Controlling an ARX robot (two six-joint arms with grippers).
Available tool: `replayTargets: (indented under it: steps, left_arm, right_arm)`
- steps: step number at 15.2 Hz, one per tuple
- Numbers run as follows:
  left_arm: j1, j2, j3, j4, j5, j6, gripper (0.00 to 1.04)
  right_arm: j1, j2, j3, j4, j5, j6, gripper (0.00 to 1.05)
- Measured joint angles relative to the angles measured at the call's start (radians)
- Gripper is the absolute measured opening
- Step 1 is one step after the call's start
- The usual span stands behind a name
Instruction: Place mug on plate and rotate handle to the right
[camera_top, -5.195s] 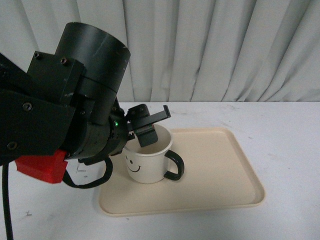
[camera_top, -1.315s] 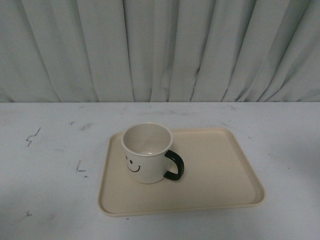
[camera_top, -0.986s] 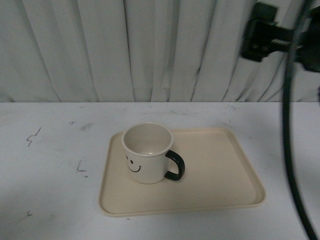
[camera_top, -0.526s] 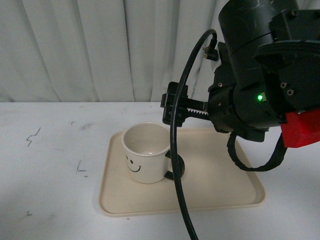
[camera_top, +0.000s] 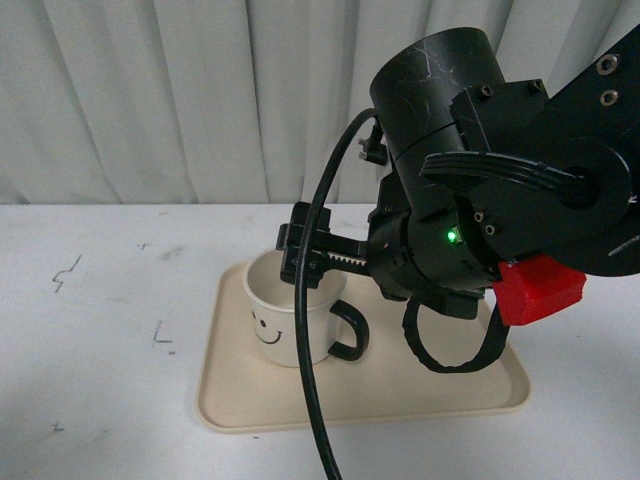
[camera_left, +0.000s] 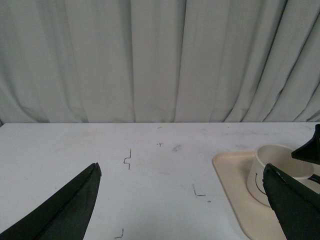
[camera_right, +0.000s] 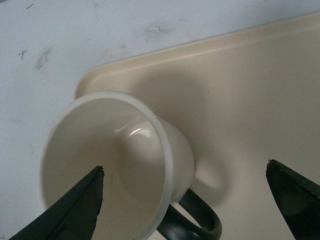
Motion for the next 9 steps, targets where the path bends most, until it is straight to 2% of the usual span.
replayTargets:
  steps: [2,3,6,9]
  left_arm:
    - [0.000,0.000,0.000,0.000,0.000,0.000,0.98]
    - [0.000,0.000,0.000,0.000,0.000,0.000,0.98]
    - [0.000,0.000,0.000,0.000,0.000,0.000,0.98]
    - [0.000,0.000,0.000,0.000,0.000,0.000,0.98]
  right_arm:
    - [-0.001,0.010,0.002,0.000,0.000,0.008,0.98]
    - [0.000,0.013,0.002,0.001,0.000,0.011,0.93]
    - [0.005,0.016,0.002,0.003,0.002,0.019,0.58]
    - [0.008,0.022,0.005,0.005,0.001,0.021,0.47]
